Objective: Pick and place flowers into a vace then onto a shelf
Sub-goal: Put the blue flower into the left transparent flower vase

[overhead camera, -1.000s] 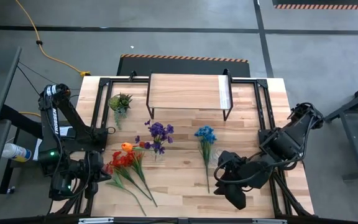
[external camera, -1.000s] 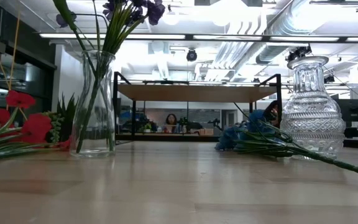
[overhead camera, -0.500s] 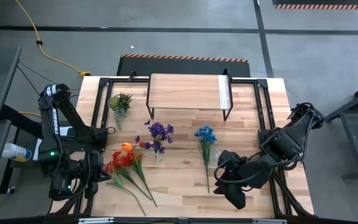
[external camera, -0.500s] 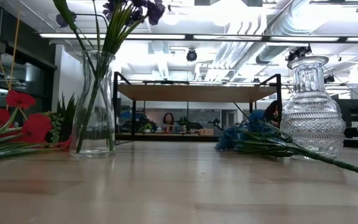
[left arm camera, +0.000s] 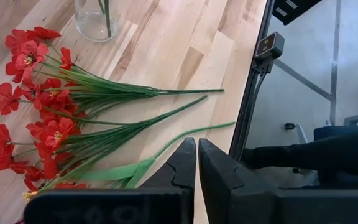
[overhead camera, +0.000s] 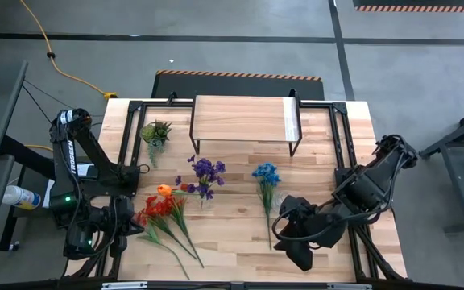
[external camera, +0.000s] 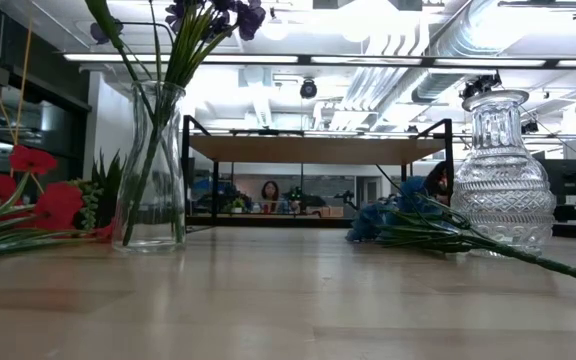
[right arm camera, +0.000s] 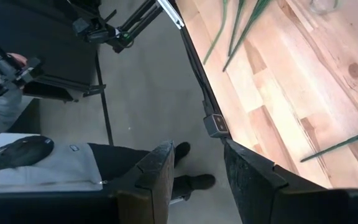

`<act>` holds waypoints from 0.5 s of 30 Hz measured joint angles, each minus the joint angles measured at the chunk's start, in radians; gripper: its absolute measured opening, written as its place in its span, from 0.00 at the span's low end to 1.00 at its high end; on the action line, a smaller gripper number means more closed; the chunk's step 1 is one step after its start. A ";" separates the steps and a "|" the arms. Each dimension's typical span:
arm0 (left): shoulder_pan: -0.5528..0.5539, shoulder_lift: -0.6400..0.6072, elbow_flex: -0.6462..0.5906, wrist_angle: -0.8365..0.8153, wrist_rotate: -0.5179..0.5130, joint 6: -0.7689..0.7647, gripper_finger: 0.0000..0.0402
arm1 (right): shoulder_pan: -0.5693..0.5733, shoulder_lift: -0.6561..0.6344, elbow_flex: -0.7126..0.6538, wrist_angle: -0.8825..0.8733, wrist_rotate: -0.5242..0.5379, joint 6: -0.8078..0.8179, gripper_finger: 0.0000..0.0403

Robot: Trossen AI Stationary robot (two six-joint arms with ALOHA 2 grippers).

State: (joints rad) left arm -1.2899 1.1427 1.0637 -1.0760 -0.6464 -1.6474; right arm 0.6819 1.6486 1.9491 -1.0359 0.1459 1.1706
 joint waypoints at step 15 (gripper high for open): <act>0.000 0.000 0.000 0.000 0.009 0.000 0.14 | 0.000 0.086 0.000 -0.188 -0.004 0.131 0.33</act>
State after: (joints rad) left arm -1.2896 1.1427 1.0637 -1.0760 -0.6375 -1.6474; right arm 0.6823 1.7344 1.9491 -1.2243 0.1417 1.3018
